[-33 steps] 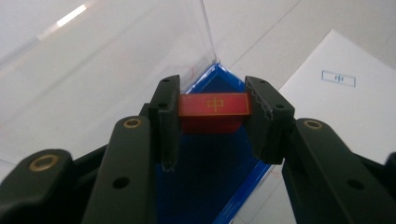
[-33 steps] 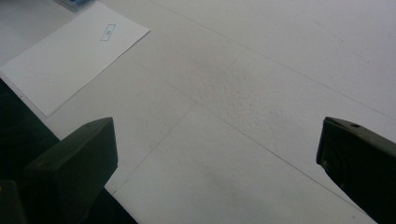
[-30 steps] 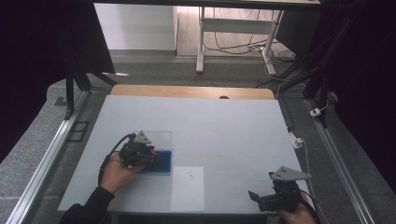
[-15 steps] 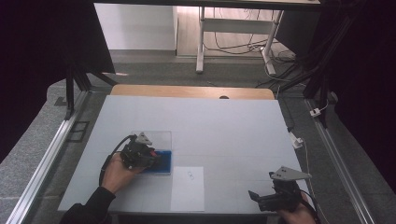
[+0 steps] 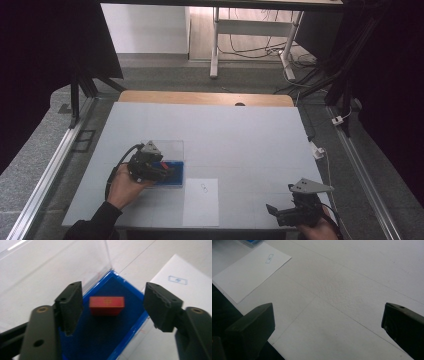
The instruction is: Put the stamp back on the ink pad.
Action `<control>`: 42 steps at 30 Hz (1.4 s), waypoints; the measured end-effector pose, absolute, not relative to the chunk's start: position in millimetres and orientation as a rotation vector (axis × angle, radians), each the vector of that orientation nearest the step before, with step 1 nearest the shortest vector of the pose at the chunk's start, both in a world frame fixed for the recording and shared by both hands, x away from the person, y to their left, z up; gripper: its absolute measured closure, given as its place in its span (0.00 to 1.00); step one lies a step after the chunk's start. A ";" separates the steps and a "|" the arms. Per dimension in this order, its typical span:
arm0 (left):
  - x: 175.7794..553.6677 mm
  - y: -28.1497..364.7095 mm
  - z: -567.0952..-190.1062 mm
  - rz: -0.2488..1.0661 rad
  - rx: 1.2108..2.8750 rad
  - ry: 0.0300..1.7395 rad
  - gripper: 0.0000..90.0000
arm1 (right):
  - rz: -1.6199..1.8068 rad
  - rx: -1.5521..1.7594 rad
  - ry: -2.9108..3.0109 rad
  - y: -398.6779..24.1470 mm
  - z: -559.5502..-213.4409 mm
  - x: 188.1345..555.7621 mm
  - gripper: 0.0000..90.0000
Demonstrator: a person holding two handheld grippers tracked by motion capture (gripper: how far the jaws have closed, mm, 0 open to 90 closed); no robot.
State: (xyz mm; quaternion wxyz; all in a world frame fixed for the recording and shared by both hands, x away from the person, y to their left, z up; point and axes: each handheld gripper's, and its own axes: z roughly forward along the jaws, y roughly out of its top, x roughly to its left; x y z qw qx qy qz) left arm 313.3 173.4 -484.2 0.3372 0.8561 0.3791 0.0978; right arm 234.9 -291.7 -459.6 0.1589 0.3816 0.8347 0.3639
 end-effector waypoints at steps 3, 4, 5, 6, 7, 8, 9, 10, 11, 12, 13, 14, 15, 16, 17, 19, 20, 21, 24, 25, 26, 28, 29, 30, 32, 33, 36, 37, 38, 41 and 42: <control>311.2 174.0 -482.2 0.232 2.203 0.977 0.26 | 1.039 1.090 2.386 -291.5 -459.6 234.8 0.00; 310.9 174.1 -481.5 0.231 2.199 0.980 0.20 | 1.039 1.091 2.386 -291.5 -459.6 234.7 0.00; 310.5 174.3 -480.7 0.226 2.196 0.980 0.16 | 1.039 1.091 2.386 -291.5 -459.6 234.8 0.00; 310.1 175.2 -479.8 0.220 2.191 0.973 0.15 | 1.039 1.092 2.386 -291.5 -459.6 234.9 0.00; 309.5 175.5 -479.0 0.220 2.184 0.977 0.14 | 1.039 1.091 2.387 -291.5 -459.6 234.9 0.00; 309.2 175.8 -478.1 0.217 2.184 0.983 0.14 | 1.039 1.091 2.386 -291.5 -459.6 234.8 0.00; 308.8 176.3 -477.4 0.213 2.183 0.985 0.13 | 1.039 1.091 2.386 -291.5 -459.5 234.8 0.00; 308.2 176.8 -476.8 0.209 2.180 0.983 0.12 | 1.039 1.091 2.386 -291.5 -459.6 234.8 0.00; 307.2 178.1 -475.8 0.199 2.171 0.978 0.11 | 1.040 1.091 2.387 -291.6 -459.5 234.9 0.00; 306.7 179.2 -474.8 0.184 2.163 0.975 0.09 | 1.041 1.091 2.386 -291.7 -459.4 234.8 0.00; 305.7 180.4 -473.6 0.178 2.156 0.973 0.08 | 1.044 1.091 2.385 -291.7 -459.4 234.7 0.00; 304.4 181.7 -472.2 0.177 2.145 0.973 0.08 | 1.044 1.091 2.385 -291.8 -459.4 234.7 0.00; 303.1 183.2 -470.8 0.169 2.136 0.974 0.07 | 1.043 1.092 2.384 -292.0 -459.3 234.7 0.00; 301.7 184.8 -469.4 0.162 2.126 0.973 0.06 | 1.044 1.093 2.383 -292.1 -459.2 234.8 0.00; 299.5 186.3 -468.2 0.156 2.110 0.973 0.06 | 1.041 1.094 2.384 -292.3 -459.1 234.8 0.00; 295.1 189.3 -466.3 0.155 2.096 0.970 0.04 | 1.044 1.096 2.379 -292.1 -459.3 234.8 0.00; 292.7 190.6 -465.7 0.155 2.092 0.967 0.03 | 1.047 1.096 2.383 -292.4 -459.1 235.0 0.00; 290.1 192.1 -465.1 0.160 2.088 0.966 0.03 | 1.046 1.098 2.383 -292.4 -459.1 235.1 0.00; 282.6 196.9 -464.2 0.164 2.076 0.971 0.01 | 1.048 1.105 2.380 -292.6 -458.8 235.0 0.00; 280.7 198.3 -464.1 0.165 2.072 0.971 0.01 | 1.048 1.105 2.380 -292.6 -458.8 235.0 0.00; 277.5 200.7 -464.0 0.166 2.068 0.975 0.01 | 1.047 1.104 2.380 -292.5 -458.8 235.1 0.00; 273.1 204.4 -463.6 0.166 2.065 0.977 0.00 | 1.048 1.099 2.382 -292.2 -458.9 235.1 0.00; 269.6 207.2 -463.4 0.171 2.058 0.981 0.00 | 1.047 1.098 2.383 -292.1 -458.9 235.0 0.00; 266.8 209.5 -463.0 0.174 2.051 0.986 0.00 | 1.047 1.097 2.384 -292.0 -459.0 235.1 0.00; 261.5 215.0 -462.2 0.180 2.038 0.994 0.00 | 1.047 1.097 2.384 -292.1 -459.0 235.1 0.00; 259.7 217.2 -462.0 0.182 2.034 0.995 0.00 | 1.048 1.098 2.383 -292.2 -459.0 235.0 0.00; 250.7 226.6 -461.8 0.195 2.011 1.016 0.00 | 1.052 1.104 2.379 -292.7 -458.8 235.1 0.00; 248.0 229.5 -461.9 0.195 2.002 1.024 0.00 | 1.052 1.105 2.379 -292.7 -458.8 235.1 0.00; 245.3 232.7 -461.9 0.199 1.997 1.029 0.00 | 1.052 1.105 2.380 -292.7 -458.8 235.2 0.00; 237.1 241.7 -462.7 0.212 1.977 1.050 0.00 | 1.050 1.104 2.381 -292.6 -458.8 235.1 0.00; 234.5 244.7 -462.9 0.214 1.972 1.058 0.00 | 1.049 1.104 2.380 -292.6 -458.8 235.2 0.00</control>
